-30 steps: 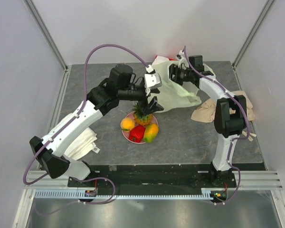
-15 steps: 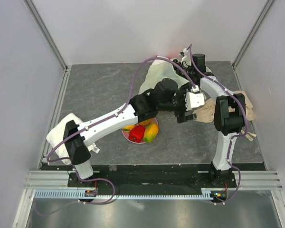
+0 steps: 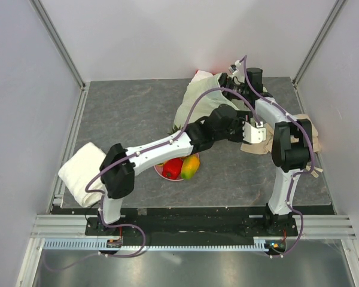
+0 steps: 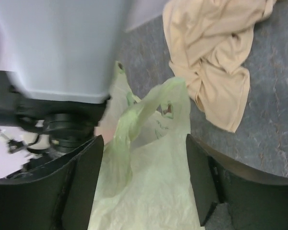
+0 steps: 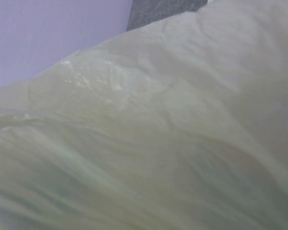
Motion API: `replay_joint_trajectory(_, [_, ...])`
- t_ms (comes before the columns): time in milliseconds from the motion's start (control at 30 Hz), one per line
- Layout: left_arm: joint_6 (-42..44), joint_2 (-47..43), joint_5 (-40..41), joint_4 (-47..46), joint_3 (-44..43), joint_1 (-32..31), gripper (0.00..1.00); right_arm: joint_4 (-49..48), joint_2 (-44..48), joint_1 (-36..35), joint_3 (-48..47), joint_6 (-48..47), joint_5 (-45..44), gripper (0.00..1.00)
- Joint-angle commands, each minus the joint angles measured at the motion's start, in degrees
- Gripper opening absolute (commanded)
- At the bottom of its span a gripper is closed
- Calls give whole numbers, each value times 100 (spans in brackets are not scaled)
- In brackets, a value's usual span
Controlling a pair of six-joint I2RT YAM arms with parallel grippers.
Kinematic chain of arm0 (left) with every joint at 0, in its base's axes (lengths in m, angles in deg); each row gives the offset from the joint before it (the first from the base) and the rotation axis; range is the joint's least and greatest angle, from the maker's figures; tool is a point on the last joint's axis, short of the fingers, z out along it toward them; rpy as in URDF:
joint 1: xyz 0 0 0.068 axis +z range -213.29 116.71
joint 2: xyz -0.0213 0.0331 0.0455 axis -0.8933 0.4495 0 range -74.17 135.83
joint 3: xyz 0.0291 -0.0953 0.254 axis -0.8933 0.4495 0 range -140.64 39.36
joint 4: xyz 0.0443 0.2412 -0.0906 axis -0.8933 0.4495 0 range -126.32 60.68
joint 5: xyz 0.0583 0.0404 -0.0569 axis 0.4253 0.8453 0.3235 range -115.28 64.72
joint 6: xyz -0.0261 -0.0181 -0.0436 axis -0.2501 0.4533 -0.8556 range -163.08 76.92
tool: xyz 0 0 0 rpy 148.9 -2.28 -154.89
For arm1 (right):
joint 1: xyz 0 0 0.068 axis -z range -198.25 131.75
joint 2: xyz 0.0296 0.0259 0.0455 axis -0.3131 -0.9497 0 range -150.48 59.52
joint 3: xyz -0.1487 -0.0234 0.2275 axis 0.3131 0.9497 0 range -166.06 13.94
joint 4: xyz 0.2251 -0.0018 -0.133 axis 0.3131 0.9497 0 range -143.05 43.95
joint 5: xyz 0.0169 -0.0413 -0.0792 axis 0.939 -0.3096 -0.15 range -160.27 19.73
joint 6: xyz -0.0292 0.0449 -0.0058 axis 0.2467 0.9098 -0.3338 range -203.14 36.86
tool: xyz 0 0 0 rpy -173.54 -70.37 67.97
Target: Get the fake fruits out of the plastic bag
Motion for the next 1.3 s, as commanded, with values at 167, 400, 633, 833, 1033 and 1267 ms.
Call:
replay_joint_trajectory(167, [768,497,514,-16,-705,74,2,140,-9,128,-189,-524,-41,84])
replay_joint_trajectory(400, [433,-733,-1024,344,-373,356,2,1360,-485,1121,-631,-1599,-1446,86])
replay_joint_trajectory(633, [793,-1226,-1472,503,102,496,2,2206,471,2552,-71,-2391,-2133,86])
replay_joint_trajectory(833, [934,-1577,-1998,758,322,760,2,3603,2129,3012,519,-3462,-1905,87])
replay_joint_trajectory(1033, [1303,-2034,-2789,1467,955,822,2,4183,3514,2661,1284,-4201,-1230,89])
replay_joint_trajectory(1267, [803,-2219,-2686,1750,1193,769,2,4789,3093,2071,1145,-5124,-1298,81])
